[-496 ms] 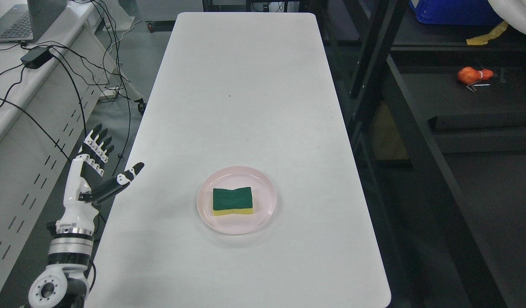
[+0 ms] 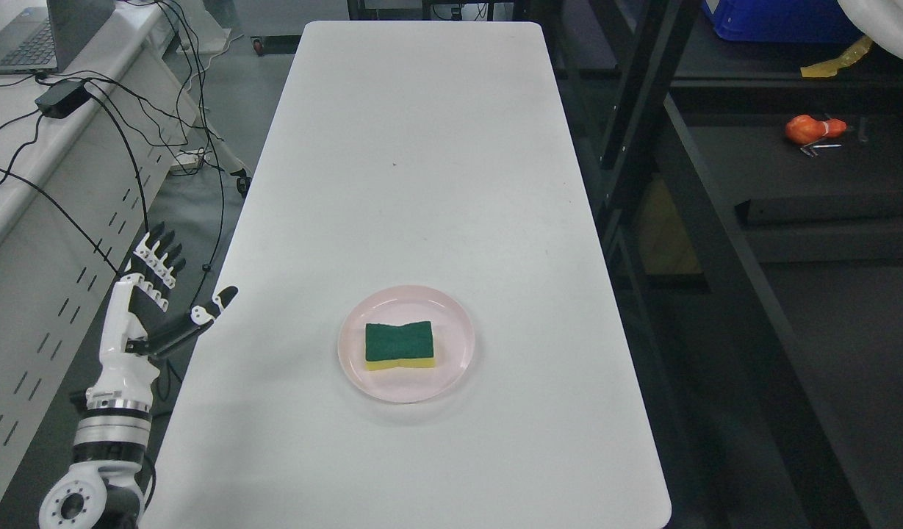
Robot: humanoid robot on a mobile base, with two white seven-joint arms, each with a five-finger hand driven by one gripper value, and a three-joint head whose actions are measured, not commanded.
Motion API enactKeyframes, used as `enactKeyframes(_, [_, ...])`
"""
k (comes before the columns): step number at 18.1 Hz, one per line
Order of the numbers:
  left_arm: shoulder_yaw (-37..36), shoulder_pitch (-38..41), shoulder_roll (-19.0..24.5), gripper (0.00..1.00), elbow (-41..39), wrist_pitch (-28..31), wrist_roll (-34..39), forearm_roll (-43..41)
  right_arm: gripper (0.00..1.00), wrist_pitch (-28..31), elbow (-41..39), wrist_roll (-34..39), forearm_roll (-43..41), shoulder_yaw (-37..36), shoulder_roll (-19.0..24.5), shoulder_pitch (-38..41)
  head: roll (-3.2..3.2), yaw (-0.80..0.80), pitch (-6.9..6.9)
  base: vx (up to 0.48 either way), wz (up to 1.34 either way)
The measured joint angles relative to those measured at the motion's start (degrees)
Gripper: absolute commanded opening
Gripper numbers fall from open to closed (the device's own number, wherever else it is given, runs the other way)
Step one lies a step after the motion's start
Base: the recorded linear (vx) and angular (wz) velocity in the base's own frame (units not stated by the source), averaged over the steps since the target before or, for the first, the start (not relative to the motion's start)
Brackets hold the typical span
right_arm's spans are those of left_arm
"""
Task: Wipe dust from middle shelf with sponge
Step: 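Raise the left hand and reach toward the sponge on the pink plate, then lower the left hand onto the green-yellow sponge and close fingers around it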
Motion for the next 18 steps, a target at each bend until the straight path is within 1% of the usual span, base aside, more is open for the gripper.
enactKeyframes(2, [-0.1, -1.0, 1.5, 0.99, 0.7, -0.4, -0.1, -1.8, 1.0, 0.0, 0.0, 0.0, 0.0, 0.0, 0.0, 0.0, 0.0, 0.0, 0.0, 0.0, 0.0])
enactKeyframes(4, [-0.7, -3.0, 3.3, 0.98, 1.9, -3.0, -0.1, -6.1, 1.0, 0.0, 0.0, 0.0, 0.0, 0.0, 0.0, 0.0, 0.0, 0.0, 0.0, 0.0, 0.0])
enactKeyframes(6, [-2.2, -6.1, 6.0, 0.98, 3.4, -6.7, -1.5, -13.3, 1.0, 0.0, 0.0, 0.0, 0.0, 0.0, 0.0, 0.0, 0.0, 0.0, 0.0, 0.0, 0.0])
enactKeyframes(8, [-4.5, -10.5, 9.0, 0.98, 5.3, -11.7, -4.2, -23.5, 1.0, 0.0, 0.0, 0.0, 0.0, 0.0, 0.0, 0.0, 0.0, 0.0, 0.0, 0.0, 0.0])
enactKeyframes(9, [-6.0, -13.0, 10.2, 0.97, 6.4, -14.9, -6.1, -28.4, 1.0, 0.0, 0.0, 0.0, 0.0, 0.0, 0.0, 0.0, 0.0, 0.0, 0.0, 0.0, 0.0])
enactKeyframes(13, [-12.7, -20.8, 13.4, 0.93, 9.4, -26.1, -15.4, -43.2, 1.0, 0.0, 0.0, 0.0, 0.0, 0.0, 0.0, 0.0, 0.0, 0.0, 0.0, 0.0, 0.0])
enactKeyframes(15, [-16.2, -24.1, 14.4, 0.89, 10.5, -31.4, -20.1, -48.8, 1.0, 0.0, 0.0, 0.0, 0.0, 0.0, 0.0, 0.0, 0.0, 0.0, 0.0, 0.0, 0.0])
enactKeyframes(18, [-22.1, -28.8, 15.7, 0.89, 11.7, -36.6, -26.3, -54.5, 1.0, 0.0, 0.0, -0.1, 0.0, 0.0, 0.0, 0.0, 0.0, 0.0, 0.0, 0.0, 0.0])
